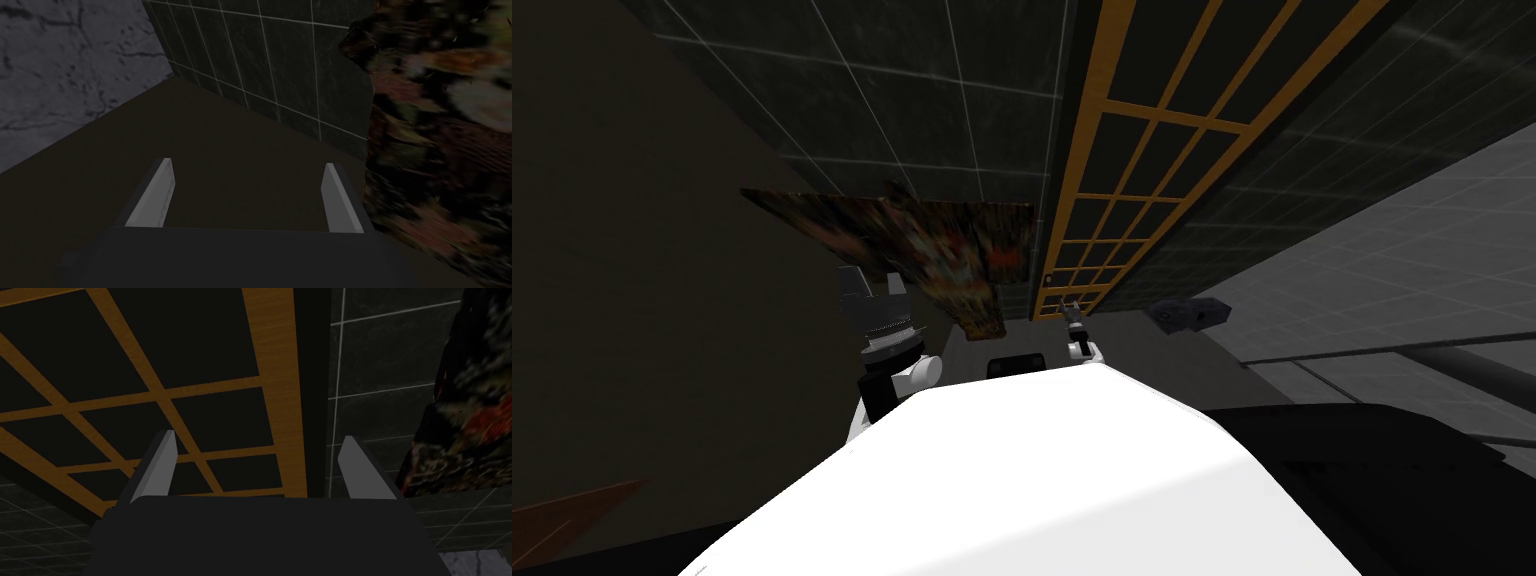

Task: Pull the door open

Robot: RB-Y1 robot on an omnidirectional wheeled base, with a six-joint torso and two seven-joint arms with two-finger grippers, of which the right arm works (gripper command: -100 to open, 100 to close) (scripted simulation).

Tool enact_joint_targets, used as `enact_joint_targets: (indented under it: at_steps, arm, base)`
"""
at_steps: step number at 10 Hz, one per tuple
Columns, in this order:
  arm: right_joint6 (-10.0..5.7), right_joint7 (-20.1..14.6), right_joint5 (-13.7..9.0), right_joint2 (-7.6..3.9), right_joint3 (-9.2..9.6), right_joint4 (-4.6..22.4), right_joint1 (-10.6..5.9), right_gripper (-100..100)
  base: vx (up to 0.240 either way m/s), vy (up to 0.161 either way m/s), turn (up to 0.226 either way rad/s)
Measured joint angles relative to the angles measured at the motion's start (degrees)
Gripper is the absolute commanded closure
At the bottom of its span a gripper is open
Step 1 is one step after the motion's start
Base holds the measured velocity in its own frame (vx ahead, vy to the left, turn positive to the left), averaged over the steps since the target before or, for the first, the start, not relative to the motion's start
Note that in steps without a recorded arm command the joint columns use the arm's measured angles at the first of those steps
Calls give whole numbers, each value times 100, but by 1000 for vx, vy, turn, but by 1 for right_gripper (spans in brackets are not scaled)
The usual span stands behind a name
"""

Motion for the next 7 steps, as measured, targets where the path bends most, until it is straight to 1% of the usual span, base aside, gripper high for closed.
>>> enact_joint_targets:
  at_steps: [1, 2, 4, 6, 7]
  arm:
    - [-45, 74, 16, -7, -31, 140, -51, -100]
    - [-115, 177, 36, -10, -73, 336, -121, -100]
    - [-125, 381, 100, 16, -124, 516, -188, -100]
    - [-188, 591, 155, 27, -190, 787, -281, -100]
    - [-216, 708, 183, 56, -221, 922, -341, -100]
  base:
    - [66, -10, 34]
    - [71, -14, 45]
    - [107, -24, 40]
    - [101, -21, 34]
    - [86, -24, 37]
